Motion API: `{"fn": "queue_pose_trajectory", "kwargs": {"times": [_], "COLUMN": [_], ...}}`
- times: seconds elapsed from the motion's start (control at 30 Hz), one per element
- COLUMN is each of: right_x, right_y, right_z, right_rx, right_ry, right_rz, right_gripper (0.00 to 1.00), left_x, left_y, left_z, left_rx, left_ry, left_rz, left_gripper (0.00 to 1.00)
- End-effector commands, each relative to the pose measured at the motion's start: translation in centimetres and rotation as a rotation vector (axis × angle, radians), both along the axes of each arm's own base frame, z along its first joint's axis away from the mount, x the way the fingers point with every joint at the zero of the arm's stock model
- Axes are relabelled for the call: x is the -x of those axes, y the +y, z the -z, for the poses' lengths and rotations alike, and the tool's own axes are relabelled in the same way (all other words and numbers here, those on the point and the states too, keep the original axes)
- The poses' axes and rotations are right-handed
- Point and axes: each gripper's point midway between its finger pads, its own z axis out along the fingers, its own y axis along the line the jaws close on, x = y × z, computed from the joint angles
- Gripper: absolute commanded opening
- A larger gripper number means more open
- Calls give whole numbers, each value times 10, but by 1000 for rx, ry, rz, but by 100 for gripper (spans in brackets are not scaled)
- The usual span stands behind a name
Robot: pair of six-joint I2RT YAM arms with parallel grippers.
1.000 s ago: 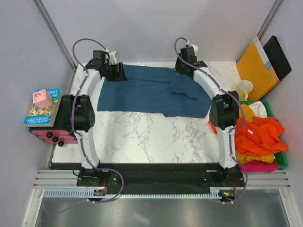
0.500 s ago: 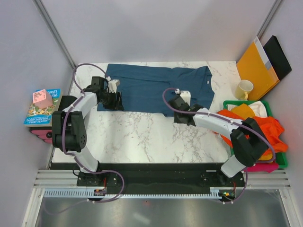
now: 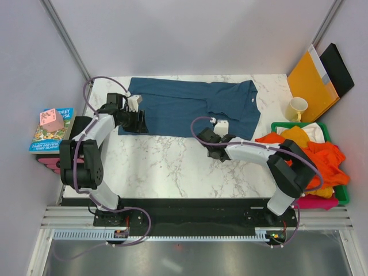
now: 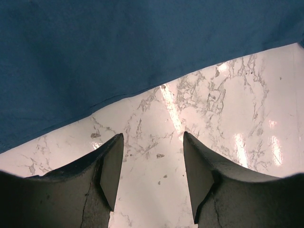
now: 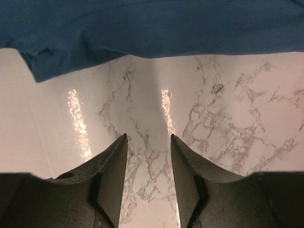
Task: Fold and stack the t-shirts
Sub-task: Fold the tshirt
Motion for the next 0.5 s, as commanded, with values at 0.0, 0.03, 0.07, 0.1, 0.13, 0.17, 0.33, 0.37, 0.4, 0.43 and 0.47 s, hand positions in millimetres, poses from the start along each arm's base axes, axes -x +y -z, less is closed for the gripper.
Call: {"fn": "queue_pose_trajectory", "kwargs": {"times": [0.0, 0.03, 0.07, 0.1, 0.13, 0.17, 0.33, 0.37, 0.4, 0.43, 0.47], "right_x": [-19, -23, -26, -31, -33, -36, -51, -54, -54, -54, -56], "right_y": [8, 13, 14, 15, 15, 13, 9, 7, 5, 6, 3], "right_z": [12, 11, 16, 15, 17, 23, 32, 36, 39, 40, 43], "right_rx": [24, 20, 25, 31, 37, 47, 28, 22, 19, 12, 0], "right_ry": [-23, -30, -24, -33, -33, -25, -18, -12, -5, 0, 2], "right_rz": [36, 33, 36, 42, 45, 57, 115, 127, 132, 134, 146], "right_gripper": [49, 50, 50, 50, 50, 50, 50, 50, 50, 50, 50], "left_x": [-16, -17, -18, -21, -22, -24, -31, -32, -32, -32, -32], "left_y": [-2, -2, -3, -3, -3, -3, -2, -2, -2, -2, -2], "left_z": [7, 9, 11, 10, 15, 17, 29, 30, 32, 34, 38], "left_rx": [19, 19, 22, 27, 26, 29, 29, 30, 32, 31, 30], "left_ry": [1, 9, 12, 11, 25, 30, 67, 70, 75, 84, 91], "left_rz": [-2, -7, -8, -12, -15, -20, -42, -44, -49, -49, -48], "left_gripper": [60, 60, 60, 60, 60, 60, 59, 59, 59, 59, 58]}}
